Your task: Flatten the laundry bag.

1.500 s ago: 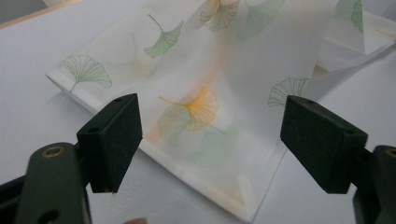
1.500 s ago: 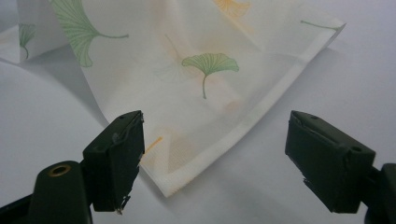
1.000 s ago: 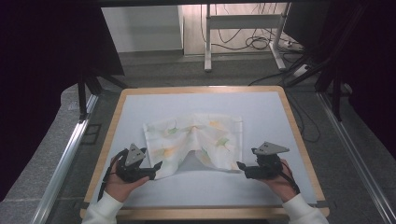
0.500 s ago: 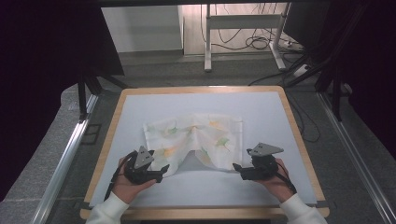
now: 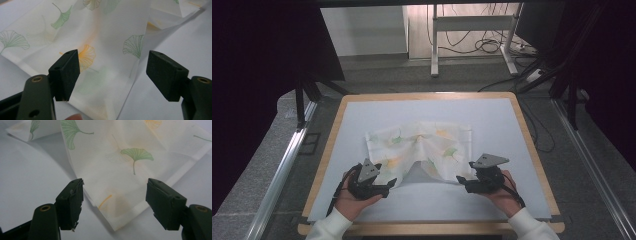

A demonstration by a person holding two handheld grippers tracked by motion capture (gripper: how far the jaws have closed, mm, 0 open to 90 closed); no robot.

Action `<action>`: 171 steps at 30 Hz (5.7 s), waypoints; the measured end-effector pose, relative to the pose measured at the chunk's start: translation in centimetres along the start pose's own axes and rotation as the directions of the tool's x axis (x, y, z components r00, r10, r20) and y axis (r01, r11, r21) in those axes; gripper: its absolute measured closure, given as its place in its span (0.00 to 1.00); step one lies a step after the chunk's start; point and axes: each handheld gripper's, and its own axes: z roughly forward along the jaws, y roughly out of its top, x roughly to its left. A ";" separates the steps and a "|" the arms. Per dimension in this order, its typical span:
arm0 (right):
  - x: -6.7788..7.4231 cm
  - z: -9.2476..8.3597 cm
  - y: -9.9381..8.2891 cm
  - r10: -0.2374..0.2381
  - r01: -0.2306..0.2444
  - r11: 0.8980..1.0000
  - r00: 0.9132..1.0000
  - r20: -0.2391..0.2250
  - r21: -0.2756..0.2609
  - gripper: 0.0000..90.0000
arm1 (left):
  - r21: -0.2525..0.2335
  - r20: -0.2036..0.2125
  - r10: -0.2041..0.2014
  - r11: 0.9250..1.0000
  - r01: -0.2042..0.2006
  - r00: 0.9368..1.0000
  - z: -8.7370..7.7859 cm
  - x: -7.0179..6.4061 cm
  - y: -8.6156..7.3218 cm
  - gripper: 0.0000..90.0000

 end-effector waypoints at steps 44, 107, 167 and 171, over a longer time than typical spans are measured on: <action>7.0 8.3 4.5 -0.159 0.157 0.986 0.987 0.038 0.048 0.29 | 0.111 0.010 0.041 0.993 -0.042 0.999 6.0 -1.3 1.6 0.99; -4.1 5.1 4.6 0.017 -0.016 0.999 0.999 -0.033 0.044 0.94 | 0.080 0.088 -0.071 0.995 0.064 0.994 5.4 6.0 2.0 0.91; 6.1 2.1 0.7 -0.168 0.189 0.978 0.962 -0.215 0.082 0.33 | 0.090 0.141 -0.083 0.993 0.070 0.987 1.9 3.3 -0.6 0.42; 6.6 2.8 0.6 -0.195 0.214 0.972 0.964 -0.179 0.095 0.37 | 0.089 0.144 -0.089 0.993 0.077 0.985 2.0 3.4 -0.6 0.42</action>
